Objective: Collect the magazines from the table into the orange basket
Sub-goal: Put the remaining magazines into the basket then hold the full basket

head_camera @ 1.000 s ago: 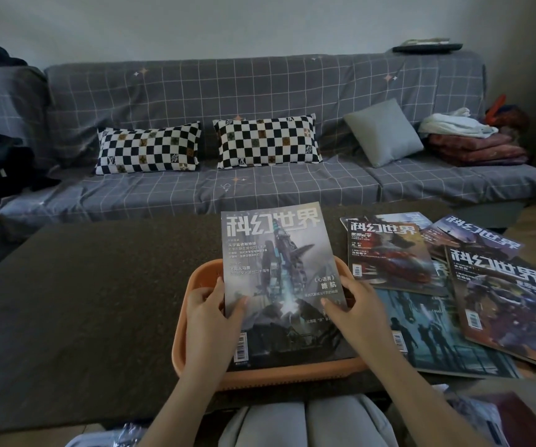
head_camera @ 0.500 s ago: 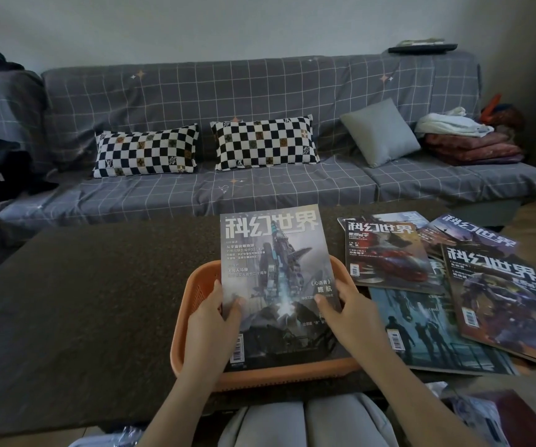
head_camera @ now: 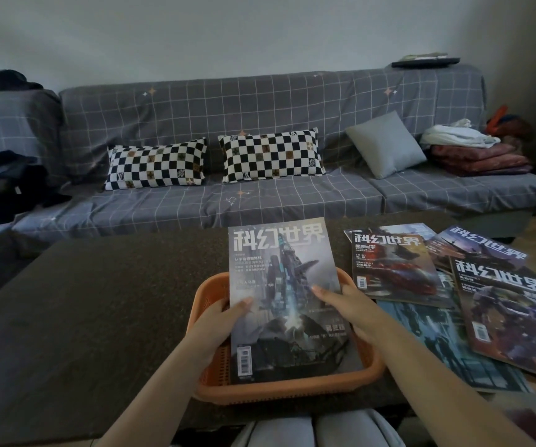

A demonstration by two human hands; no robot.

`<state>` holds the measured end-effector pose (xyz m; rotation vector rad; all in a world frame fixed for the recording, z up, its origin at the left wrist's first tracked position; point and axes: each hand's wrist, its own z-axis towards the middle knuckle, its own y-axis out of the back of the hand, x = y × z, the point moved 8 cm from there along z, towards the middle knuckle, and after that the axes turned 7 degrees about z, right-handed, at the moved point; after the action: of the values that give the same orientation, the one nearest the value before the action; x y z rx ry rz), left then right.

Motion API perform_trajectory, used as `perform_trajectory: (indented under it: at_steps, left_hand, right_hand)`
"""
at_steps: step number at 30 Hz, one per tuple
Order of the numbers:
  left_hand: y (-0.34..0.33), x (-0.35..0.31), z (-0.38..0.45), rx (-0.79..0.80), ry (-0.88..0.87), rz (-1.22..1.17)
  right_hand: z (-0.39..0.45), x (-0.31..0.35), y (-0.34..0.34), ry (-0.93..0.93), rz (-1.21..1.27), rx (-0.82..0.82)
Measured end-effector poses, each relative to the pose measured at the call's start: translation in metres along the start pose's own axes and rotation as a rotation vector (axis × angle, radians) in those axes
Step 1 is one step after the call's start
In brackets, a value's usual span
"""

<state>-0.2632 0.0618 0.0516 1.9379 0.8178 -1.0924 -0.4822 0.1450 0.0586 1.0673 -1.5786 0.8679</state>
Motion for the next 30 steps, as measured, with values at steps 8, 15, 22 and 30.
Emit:
perform_trajectory:
  at_steps: [8, 15, 22, 30]
  left_hand:
    - [0.002, 0.002, 0.013, 0.076, 0.053, -0.266]
    - [0.014, -0.023, 0.002, 0.043, -0.202, -0.386]
    - [0.039, -0.058, 0.012, 0.029, -0.379, -0.245]
    - [0.042, -0.027, 0.03, -0.001, -0.406, -0.067]
  right_hand:
    - [0.013, -0.004, 0.0, 0.047, 0.242, 0.008]
    - [0.006, 0.015, 0.002, 0.192, 0.241, 0.002]
    - [0.015, 0.052, 0.003, 0.352, 0.258, 0.098]
    - [0.027, 0.024, -0.004, 0.375, 0.217, 0.148]
